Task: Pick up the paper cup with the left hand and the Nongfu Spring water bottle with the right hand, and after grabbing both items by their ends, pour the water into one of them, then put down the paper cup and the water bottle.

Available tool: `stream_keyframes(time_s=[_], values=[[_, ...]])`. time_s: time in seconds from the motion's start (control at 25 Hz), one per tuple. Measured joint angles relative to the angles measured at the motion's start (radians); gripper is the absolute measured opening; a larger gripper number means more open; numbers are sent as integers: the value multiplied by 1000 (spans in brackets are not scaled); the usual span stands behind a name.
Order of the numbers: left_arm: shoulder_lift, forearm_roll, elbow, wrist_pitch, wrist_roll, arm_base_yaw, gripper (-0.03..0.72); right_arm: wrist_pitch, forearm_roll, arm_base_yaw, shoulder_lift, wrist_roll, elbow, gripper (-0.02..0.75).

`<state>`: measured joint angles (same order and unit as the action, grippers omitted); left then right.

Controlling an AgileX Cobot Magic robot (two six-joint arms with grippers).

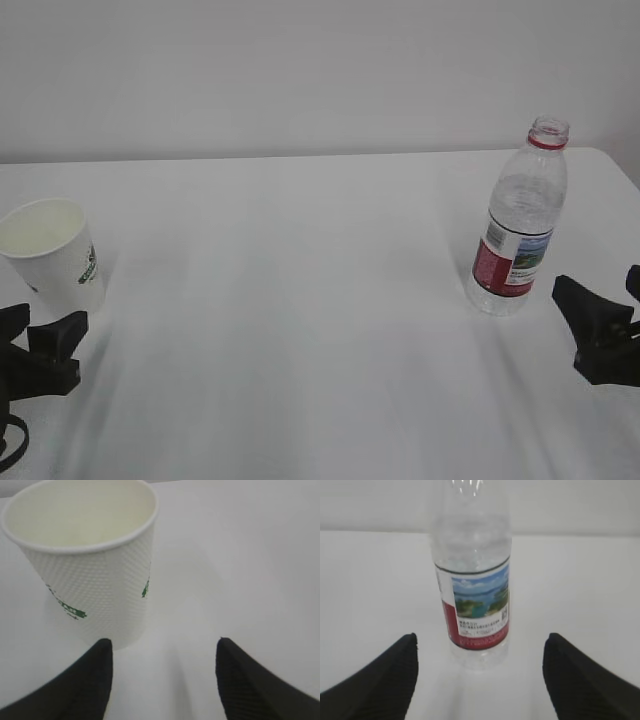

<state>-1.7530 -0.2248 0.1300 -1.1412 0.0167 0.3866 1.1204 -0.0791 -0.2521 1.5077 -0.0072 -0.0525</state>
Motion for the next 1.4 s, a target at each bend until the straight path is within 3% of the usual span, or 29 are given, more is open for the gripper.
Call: stream_keyframes(time_s=[0.24, 0.52, 1.4], values=[[0, 2, 0, -2, 0, 0, 461, 15, -12, 0, 198, 0, -31, 599], [0, 24, 0, -2, 1, 0, 461, 21, -12, 0, 264, 0, -111, 671], [0, 34, 0, -2, 1, 0, 461, 21, -3, 0, 442, 2, -341, 677]])
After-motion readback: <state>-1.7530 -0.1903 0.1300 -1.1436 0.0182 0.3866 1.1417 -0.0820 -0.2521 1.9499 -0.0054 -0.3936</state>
